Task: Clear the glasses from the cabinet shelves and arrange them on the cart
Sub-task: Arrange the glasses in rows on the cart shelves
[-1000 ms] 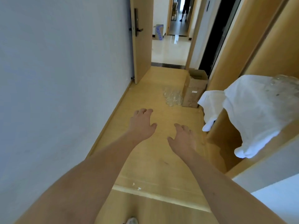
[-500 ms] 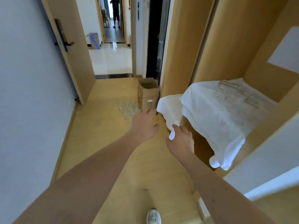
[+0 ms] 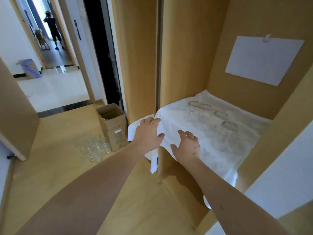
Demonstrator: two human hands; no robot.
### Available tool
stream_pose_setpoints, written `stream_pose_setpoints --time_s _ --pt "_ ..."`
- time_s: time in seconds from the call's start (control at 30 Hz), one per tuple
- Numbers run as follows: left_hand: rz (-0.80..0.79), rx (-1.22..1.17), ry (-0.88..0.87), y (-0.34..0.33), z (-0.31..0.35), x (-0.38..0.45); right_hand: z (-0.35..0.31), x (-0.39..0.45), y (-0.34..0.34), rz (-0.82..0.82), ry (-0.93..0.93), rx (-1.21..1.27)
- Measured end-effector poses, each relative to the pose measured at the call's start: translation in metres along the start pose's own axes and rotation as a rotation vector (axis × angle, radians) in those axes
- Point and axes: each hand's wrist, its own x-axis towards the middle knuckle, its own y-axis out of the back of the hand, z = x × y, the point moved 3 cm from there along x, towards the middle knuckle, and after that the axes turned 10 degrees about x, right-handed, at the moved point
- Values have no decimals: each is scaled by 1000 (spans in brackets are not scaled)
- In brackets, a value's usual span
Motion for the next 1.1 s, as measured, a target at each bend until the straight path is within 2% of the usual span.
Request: stream_pose_setpoints --time_s 0.5,0.7,0.83,1.1 --pt "-112 -135 -397 -65 33 206 20 142 31 321 -294 -10" --pt "-216 -168 -536 -80 40 272 12 194 51 404 -339 -179" --pt "-272 -146 -641 -93 54 300 19 216 61 336 -412 -224" --pt "-465 -5 -722 -110 92 331 36 243 68 -27 -445 -295"
